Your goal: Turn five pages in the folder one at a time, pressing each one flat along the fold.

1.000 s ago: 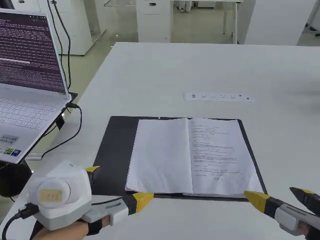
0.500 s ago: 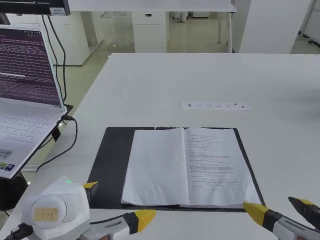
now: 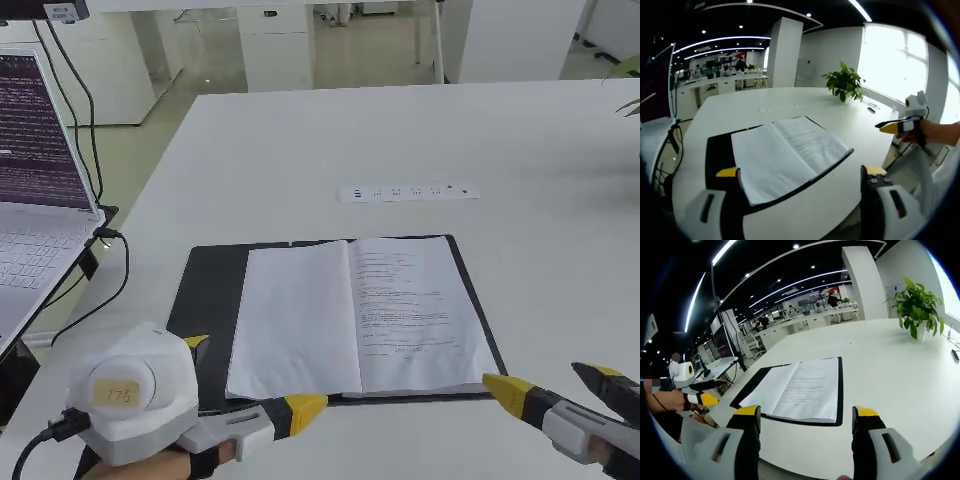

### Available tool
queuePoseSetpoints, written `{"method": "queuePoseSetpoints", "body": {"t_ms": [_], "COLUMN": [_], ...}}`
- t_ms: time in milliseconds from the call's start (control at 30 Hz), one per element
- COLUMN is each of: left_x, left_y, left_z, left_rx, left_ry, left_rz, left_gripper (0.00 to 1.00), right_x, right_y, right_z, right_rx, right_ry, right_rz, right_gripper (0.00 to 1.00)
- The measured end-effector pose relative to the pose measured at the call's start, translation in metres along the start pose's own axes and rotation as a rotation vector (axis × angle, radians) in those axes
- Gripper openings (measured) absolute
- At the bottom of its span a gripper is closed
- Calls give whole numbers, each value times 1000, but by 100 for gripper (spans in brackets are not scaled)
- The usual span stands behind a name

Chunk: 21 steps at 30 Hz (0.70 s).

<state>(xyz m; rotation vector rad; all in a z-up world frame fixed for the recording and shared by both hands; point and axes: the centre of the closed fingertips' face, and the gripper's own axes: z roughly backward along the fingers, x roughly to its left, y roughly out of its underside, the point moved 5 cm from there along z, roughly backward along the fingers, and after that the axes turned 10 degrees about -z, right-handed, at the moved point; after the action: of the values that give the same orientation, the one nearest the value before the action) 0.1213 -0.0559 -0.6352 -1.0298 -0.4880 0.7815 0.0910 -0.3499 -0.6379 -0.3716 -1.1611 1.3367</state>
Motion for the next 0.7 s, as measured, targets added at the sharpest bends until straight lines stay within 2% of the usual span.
{"method": "queuePoseSetpoints", "body": {"t_ms": [100,267,433,500,700], "left_x": [-12,-39,-58,-66,-78], "left_y": [-6,-12,-14,-13,-13], "left_z": [-25,-70,-111,-124,-155], "left_rx": [1,32,44,55,73], "left_ry": [41,122,154,180,198], "left_rz": [-45,-64,-90,-101,-132], "left_gripper": [93,92,88,87,83], "right_x": [-3,-7,-9,-10,-13], "right_y": [0,2,4,5,6], "right_z": [1,0,-4,-7,-13], "right_rx": [6,22,37,44,54], "right_ry": [-1,-8,-15,-17,-20], "right_rz": [7,15,15,22,9], "right_gripper": [73,73,72,72,72]}}
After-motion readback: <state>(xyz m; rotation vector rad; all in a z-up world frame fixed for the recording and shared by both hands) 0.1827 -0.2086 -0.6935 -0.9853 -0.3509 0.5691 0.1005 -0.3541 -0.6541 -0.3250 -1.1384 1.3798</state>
